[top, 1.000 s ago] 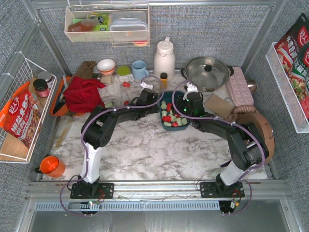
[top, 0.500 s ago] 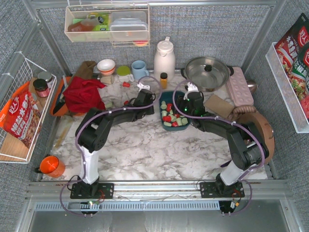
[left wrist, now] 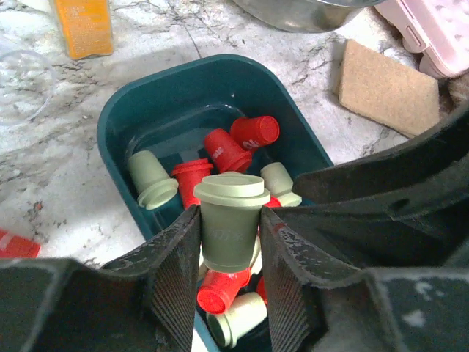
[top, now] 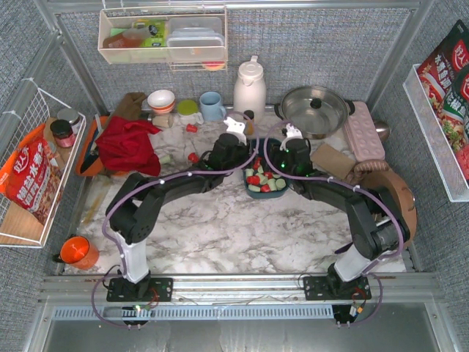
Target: Mix the coffee capsules in the storage basket
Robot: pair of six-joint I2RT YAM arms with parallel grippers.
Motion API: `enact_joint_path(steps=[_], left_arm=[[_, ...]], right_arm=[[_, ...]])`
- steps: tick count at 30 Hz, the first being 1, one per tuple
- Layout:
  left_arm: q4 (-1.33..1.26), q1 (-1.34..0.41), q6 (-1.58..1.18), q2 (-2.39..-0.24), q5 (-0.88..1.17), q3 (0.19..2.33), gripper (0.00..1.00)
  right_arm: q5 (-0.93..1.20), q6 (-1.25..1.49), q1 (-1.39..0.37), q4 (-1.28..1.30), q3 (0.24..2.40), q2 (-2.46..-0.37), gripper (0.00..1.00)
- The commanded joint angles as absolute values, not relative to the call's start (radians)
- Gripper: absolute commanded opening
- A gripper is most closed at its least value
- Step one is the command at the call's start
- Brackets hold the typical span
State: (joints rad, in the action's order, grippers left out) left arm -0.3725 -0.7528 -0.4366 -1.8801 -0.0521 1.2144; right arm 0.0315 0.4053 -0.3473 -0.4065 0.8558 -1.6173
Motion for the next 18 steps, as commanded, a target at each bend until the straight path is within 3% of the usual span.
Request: enact_joint_path(steps=[1, 3, 6, 7, 18], left_arm=[[-0.368, -0.758, -0.433, -1.927, -0.04, 1.263, 0.46], [-0.36, -0.758, -0.454, -1.926, -0.095, 1.252, 0.56], [-0.374, -0.758, -0.462, -1.907, -0.151, 1.221, 0.92], [-0.388, -0.758, -0.459, -1.898, -0.152, 1.209, 0.98], [-0.262, -0.688, -0.576, -1.839, -0.437, 1.13, 1.0]], right_arm=[[0.028, 0.413, -0.341, -0.422, 0.854, -1.603, 0.54], [0.028, 0.414, -0.338, -0.422, 0.851, -1.6, 0.54], [0.029, 0.417, -0.335, -0.423, 0.85, -1.598, 0.54], [0.029, 0.419, -0.334, -0.423, 0.849, -1.6, 0.54], [0.034, 0.421, -0.333, -0.423, 0.85, -1.6, 0.54]])
